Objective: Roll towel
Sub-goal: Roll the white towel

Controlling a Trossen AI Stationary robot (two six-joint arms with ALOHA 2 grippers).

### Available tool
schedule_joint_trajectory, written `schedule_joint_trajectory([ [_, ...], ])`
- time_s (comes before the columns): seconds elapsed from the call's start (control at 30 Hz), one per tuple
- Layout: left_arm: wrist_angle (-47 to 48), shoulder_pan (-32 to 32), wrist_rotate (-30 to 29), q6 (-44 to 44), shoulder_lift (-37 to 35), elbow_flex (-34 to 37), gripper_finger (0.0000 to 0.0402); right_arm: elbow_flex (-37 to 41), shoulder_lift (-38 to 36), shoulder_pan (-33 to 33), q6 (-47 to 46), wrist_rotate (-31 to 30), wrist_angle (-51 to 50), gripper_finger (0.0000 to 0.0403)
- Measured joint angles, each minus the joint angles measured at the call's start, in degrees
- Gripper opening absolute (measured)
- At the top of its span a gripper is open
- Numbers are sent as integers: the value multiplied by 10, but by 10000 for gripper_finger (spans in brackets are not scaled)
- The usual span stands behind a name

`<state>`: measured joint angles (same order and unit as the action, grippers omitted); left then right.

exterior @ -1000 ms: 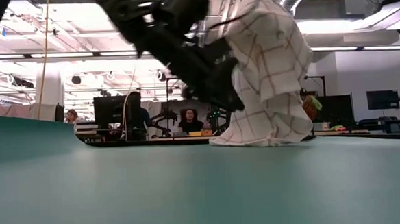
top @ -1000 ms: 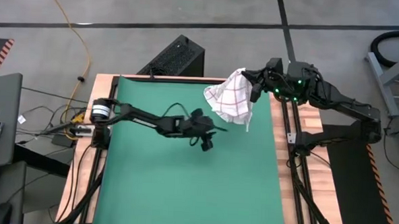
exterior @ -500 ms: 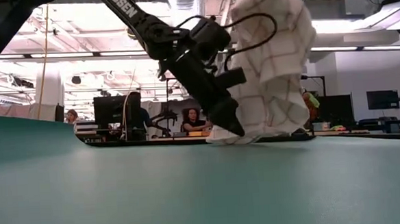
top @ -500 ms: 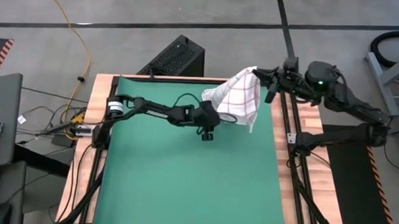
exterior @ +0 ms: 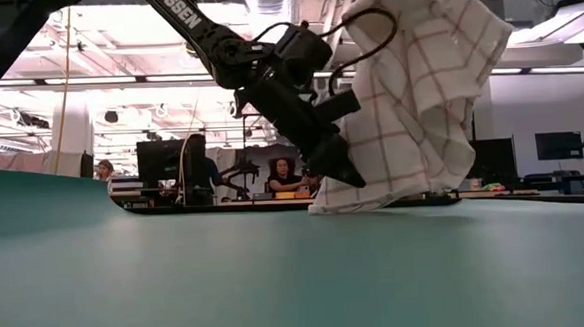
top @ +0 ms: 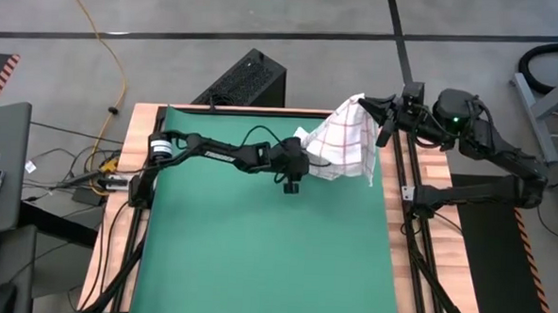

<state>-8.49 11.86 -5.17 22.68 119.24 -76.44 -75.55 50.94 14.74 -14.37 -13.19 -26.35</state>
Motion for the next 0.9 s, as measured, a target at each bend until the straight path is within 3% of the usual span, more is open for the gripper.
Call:
schedule_joint_trajectory([
  [0.33,-21,-24,-26,32,7,0,137,0,5,0,-2,0,6,6],
  [0.43,-19,-23,-11,29,21,1,137,0,5,0,-2,0,14,6],
  [0.9,-47,-30,-77,65,37,-11,137,0,5,-1,-2,2,29,6],
])
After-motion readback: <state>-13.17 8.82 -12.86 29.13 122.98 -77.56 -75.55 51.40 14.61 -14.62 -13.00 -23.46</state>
